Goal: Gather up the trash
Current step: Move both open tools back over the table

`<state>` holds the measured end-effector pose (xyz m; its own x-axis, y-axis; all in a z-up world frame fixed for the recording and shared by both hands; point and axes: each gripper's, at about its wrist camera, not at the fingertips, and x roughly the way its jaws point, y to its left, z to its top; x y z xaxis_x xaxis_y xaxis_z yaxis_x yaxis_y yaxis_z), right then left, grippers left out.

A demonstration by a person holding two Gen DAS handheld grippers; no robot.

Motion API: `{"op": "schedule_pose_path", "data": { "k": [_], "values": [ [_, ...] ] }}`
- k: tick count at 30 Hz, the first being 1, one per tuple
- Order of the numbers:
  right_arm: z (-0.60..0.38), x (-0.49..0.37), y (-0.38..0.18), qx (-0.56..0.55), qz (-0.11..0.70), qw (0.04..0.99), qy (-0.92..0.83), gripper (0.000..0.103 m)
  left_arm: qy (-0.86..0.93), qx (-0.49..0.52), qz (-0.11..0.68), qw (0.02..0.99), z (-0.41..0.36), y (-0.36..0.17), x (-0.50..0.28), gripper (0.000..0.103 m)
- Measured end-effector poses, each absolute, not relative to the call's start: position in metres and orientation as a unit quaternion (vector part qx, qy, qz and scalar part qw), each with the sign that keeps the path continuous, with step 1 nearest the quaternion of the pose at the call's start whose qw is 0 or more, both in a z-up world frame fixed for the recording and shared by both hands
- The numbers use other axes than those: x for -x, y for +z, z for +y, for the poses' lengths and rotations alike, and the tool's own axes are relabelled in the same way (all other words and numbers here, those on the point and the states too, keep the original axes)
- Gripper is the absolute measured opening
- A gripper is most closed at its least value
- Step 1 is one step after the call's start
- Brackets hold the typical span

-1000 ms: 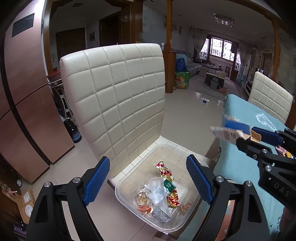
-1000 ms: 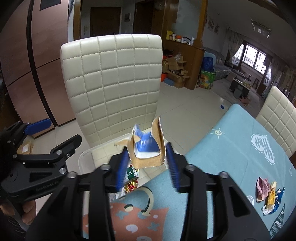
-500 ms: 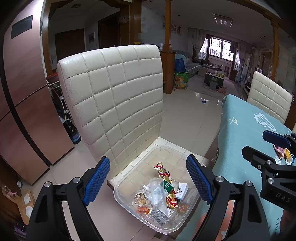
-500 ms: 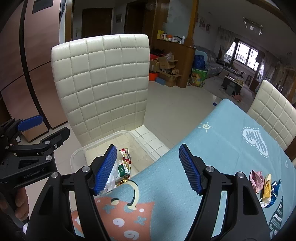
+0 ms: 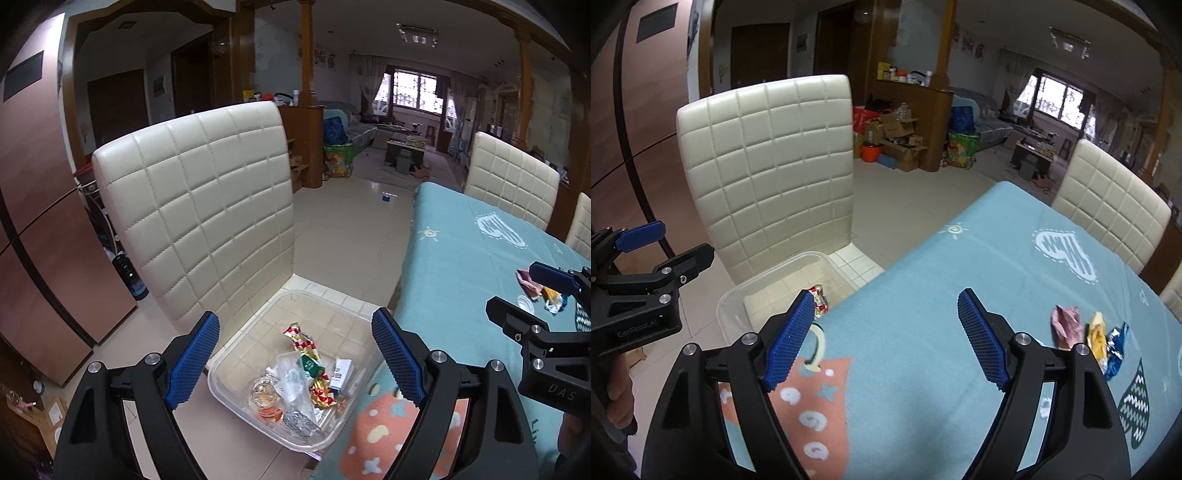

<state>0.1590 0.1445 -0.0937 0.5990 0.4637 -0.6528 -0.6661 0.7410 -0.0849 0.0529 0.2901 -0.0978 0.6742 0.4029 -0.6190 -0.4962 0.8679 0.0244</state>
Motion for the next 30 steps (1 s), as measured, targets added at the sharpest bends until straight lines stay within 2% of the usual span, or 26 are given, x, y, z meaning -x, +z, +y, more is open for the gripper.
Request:
{"op": "schedule_pose_path", "data": {
  "k": [6,17,19,21,22,24,25,30],
  "values": [
    [0.095,-0.159,-0.087,0.139,0.31,0.895,0.287,0.087,0.206,0.061,0.324,0.921,0.255,-0.089,-0.061,0.083],
    [-0.001,-0.183,-0.095,0.125,0.313,0.918,0.208,0.085,0.12,0.034,0.353,0.927,0.179,-0.087,-0.112,0.083],
    [-0.018,-0.193,-0.099,0.126,0.314,0.921,0.19,0.079,0.102,0.022,0.361,0.927,0.159,-0.091,-0.127,0.083],
    [-0.032,-0.206,-0.105,0.128,0.321,0.922,0.174,0.064,0.086,0.006,0.371,0.925,0.14,-0.096,-0.145,0.083],
    [-0.035,-0.211,-0.107,0.126,0.327,0.921,0.171,0.06,0.081,0.001,0.375,0.924,0.135,-0.098,-0.151,0.083],
    [-0.045,-0.227,-0.114,0.117,0.344,0.917,0.166,0.043,0.068,-0.015,0.386,0.92,0.118,-0.104,-0.168,0.083],
    [-0.05,-0.236,-0.118,0.111,0.354,0.913,0.167,0.039,0.062,-0.021,0.39,0.918,0.111,-0.108,-0.175,0.083],
    [-0.058,-0.27,-0.135,0.101,0.376,0.905,0.171,0.036,0.036,-0.041,0.414,0.909,0.086,-0.126,-0.213,0.083]
  ]
}}
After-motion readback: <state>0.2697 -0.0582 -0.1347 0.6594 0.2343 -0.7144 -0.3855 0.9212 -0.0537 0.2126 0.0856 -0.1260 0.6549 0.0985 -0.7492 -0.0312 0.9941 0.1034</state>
